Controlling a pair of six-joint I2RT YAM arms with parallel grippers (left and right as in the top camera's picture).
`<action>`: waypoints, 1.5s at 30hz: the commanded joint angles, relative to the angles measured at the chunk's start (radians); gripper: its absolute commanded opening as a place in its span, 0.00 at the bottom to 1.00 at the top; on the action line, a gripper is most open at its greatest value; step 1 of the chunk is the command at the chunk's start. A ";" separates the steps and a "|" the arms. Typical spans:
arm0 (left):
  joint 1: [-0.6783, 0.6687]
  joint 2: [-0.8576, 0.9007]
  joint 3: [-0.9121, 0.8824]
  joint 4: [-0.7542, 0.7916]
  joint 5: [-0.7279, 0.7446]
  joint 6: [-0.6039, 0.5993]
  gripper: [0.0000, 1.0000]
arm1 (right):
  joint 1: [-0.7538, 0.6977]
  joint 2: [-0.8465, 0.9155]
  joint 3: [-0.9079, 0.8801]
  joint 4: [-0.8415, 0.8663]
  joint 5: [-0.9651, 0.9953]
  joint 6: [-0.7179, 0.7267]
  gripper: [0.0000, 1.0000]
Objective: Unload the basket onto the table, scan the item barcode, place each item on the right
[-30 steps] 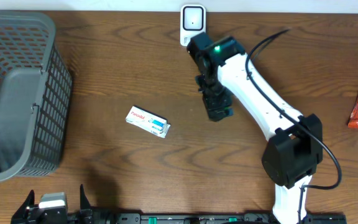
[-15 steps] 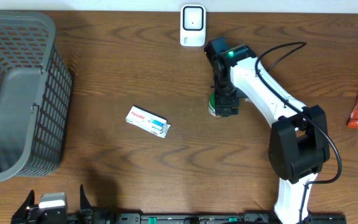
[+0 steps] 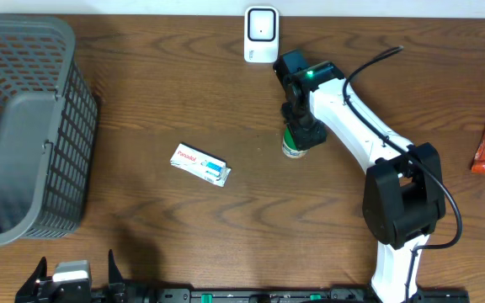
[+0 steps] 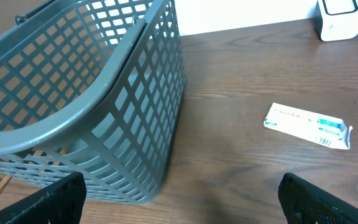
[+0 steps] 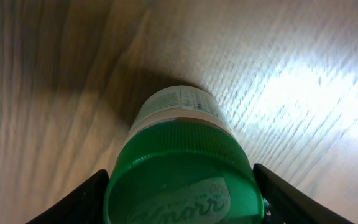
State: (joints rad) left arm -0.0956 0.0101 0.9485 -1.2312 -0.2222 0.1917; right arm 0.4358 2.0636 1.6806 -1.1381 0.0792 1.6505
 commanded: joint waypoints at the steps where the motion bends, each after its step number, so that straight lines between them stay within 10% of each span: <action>1: -0.004 -0.007 -0.002 0.000 0.002 0.014 0.99 | 0.002 0.008 0.000 -0.003 0.012 -0.394 0.61; 10: -0.004 -0.007 -0.002 0.000 0.002 0.014 0.99 | 0.004 0.006 0.097 -0.093 -0.087 -1.504 0.72; 17: -0.004 -0.007 -0.002 0.000 0.002 0.014 0.99 | 0.010 0.006 0.223 -0.259 -0.028 -1.719 0.94; 20: -0.004 -0.007 -0.002 0.000 0.002 0.014 0.99 | 0.010 0.006 0.292 -0.278 -0.028 -1.584 0.99; 29: -0.004 -0.007 -0.002 0.000 0.002 0.014 0.99 | 0.024 0.007 0.252 -0.313 -0.141 -0.491 0.99; 45: -0.004 -0.007 -0.002 0.000 0.002 0.014 0.99 | 0.011 0.007 -0.061 0.042 -0.125 -0.302 0.99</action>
State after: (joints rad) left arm -0.0956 0.0101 0.9485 -1.2308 -0.2222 0.1921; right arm 0.4564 2.0712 1.6524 -1.1202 -0.0570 1.2686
